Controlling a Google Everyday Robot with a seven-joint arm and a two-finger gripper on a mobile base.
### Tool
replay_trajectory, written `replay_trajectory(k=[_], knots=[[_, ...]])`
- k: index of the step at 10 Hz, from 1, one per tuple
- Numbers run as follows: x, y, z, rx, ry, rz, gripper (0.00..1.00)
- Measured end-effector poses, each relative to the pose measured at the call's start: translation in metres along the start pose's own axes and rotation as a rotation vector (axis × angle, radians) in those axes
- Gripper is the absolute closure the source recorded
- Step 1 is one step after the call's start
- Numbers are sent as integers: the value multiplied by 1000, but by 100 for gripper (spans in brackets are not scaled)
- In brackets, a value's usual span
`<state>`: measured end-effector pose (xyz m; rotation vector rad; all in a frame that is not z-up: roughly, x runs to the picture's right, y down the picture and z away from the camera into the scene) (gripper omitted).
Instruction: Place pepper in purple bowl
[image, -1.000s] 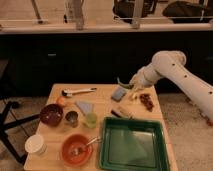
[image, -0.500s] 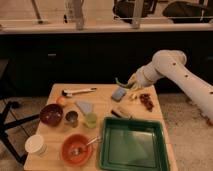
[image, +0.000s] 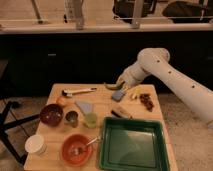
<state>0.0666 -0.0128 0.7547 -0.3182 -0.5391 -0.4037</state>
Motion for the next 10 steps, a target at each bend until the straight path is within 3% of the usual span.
replay_trajectory(k=[6, 10], knots=[[-94, -37, 51, -54, -121, -344, 100], [-132, -43, 75, -101, -181, -466, 100]])
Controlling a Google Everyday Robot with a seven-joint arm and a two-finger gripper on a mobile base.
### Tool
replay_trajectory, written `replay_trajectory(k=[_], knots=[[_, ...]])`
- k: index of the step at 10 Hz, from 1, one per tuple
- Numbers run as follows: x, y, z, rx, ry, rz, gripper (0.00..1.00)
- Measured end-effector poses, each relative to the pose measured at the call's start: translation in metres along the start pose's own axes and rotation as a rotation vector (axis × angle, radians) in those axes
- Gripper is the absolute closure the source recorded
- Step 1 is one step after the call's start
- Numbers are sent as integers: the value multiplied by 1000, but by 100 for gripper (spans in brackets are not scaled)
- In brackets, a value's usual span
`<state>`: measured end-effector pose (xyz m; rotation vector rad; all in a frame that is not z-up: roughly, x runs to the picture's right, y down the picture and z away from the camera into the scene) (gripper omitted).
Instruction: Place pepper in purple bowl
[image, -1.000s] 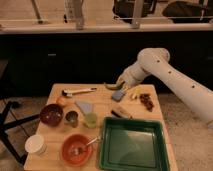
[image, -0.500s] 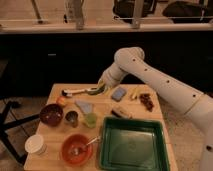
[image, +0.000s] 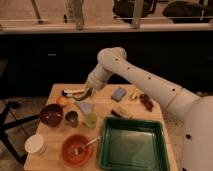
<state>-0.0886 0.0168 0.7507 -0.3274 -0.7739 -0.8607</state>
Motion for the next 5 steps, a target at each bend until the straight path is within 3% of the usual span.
replay_trajectory(k=[3, 5], knots=[[-14, -12, 18, -18, -31, -33, 100], [-12, -11, 16, -18, -28, -30, 100]])
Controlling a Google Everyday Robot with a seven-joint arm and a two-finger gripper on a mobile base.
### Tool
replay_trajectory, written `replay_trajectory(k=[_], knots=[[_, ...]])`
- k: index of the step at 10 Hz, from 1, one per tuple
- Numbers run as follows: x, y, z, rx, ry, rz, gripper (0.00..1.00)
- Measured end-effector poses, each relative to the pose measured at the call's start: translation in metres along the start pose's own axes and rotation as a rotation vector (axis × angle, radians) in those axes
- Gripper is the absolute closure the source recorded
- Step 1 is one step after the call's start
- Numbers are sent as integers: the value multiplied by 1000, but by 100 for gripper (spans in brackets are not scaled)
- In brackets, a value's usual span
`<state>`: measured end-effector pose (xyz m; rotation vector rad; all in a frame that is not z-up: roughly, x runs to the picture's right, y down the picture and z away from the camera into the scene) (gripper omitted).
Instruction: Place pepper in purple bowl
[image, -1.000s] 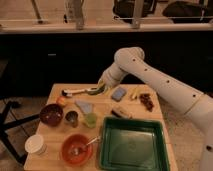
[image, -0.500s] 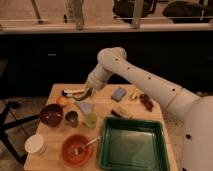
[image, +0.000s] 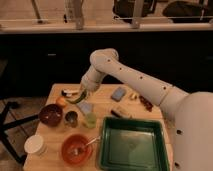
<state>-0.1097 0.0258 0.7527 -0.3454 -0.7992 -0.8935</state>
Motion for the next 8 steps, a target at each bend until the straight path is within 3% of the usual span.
replay_trajectory(k=[6, 8], knots=[[1, 0, 0, -2, -3, 3, 100], [-1, -12, 10, -23, -20, -48, 100]])
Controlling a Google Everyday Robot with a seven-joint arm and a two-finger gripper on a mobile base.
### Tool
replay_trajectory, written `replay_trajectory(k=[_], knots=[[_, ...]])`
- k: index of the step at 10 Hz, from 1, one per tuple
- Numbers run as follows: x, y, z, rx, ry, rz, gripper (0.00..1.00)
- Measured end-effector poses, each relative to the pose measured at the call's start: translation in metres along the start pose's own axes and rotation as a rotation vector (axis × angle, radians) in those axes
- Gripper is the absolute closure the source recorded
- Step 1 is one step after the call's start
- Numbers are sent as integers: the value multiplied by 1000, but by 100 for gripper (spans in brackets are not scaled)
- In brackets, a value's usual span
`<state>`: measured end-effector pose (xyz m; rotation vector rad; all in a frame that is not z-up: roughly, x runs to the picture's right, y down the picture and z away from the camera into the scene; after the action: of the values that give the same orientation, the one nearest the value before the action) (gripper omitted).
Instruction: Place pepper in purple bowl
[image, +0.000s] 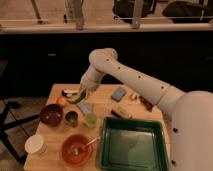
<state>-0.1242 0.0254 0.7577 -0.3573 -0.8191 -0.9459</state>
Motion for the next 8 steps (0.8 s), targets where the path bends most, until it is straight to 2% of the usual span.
replay_trajectory(k=[3, 4, 7, 8], knots=[[-14, -40, 33, -12, -34, -79, 100], [-21, -56, 47, -3, -42, -108, 100], [-32, -78, 77, 50, -73, -164, 100], [-34, -82, 82, 57, -83, -173, 100]])
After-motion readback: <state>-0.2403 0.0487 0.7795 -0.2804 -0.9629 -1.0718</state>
